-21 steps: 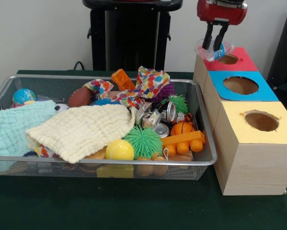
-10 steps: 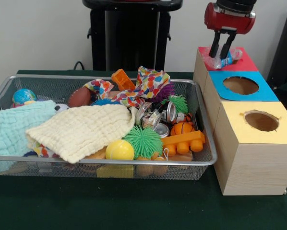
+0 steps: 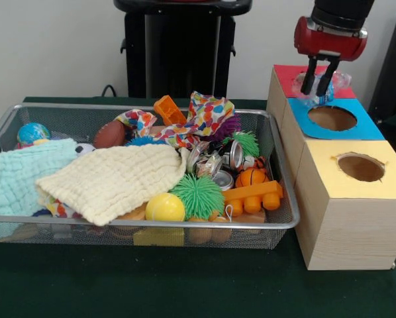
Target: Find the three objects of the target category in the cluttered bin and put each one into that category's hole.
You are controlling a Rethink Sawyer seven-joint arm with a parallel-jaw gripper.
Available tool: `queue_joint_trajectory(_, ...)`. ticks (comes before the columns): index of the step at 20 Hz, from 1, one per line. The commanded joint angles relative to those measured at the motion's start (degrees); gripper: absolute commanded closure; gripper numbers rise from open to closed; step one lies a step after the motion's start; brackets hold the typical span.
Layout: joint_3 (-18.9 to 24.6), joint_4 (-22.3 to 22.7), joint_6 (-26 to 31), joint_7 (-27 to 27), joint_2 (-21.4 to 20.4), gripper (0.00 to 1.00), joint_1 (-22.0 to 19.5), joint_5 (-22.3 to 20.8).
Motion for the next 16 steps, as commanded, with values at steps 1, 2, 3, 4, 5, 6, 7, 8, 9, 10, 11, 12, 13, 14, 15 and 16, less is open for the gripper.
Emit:
queue_joint_trajectory(1,0.08,-8.18,3.23,12.19,4.79,1.00,-0.36,2.83)
queue_joint_trajectory(2,0.04,-8.82,3.44,12.13,5.19,1.00,-0.33,3.02)
queue_joint_trajectory(3,0.00,-9.46,3.64,12.07,5.59,1.00,-0.29,3.22)
queue_joint_trajectory(4,-0.10,-9.53,3.56,12.07,5.74,1.00,-0.19,3.37)
queue_joint_trajectory(5,-0.20,-9.78,3.67,12.01,5.92,1.00,-0.11,3.49)
queue_joint_trajectory(6,-0.24,-9.62,3.37,11.93,6.03,1.00,-0.12,3.57)
queue_joint_trajectory(7,-0.13,-9.66,3.01,11.79,6.38,1.00,-0.25,3.72)
queue_joint_trajectory(8,-0.15,-9.20,2.13,11.78,6.62,1.00,-0.28,3.70)
queue_joint_trajectory(9,-0.12,-9.19,1.48,11.77,7.05,1.00,-0.35,3.75)
queue_joint_trajectory(10,-0.03,-8.78,0.67,11.65,7.25,1.00,-0.53,3.76)
queue_joint_trajectory(11,0.03,-8.65,0.08,11.62,7.51,1.00,-0.61,3.79)
queue_joint_trajectory(12,0.06,-8.42,-0.16,11.57,7.47,1.00,-0.65,3.83)
queue_joint_trajectory(13,0.09,-8.20,-0.40,11.51,7.44,1.00,-0.68,3.88)
queue_joint_trajectory(14,0.04,-7.84,-0.35,11.39,7.10,1.00,-0.65,3.94)
queue_joint_trajectory(15,-0.02,-7.70,-0.15,11.25,6.85,1.00,-0.61,4.03)
queue_joint_trajectory(16,-0.10,-7.75,-0.05,11.18,6.83,1.00,-0.57,4.11)
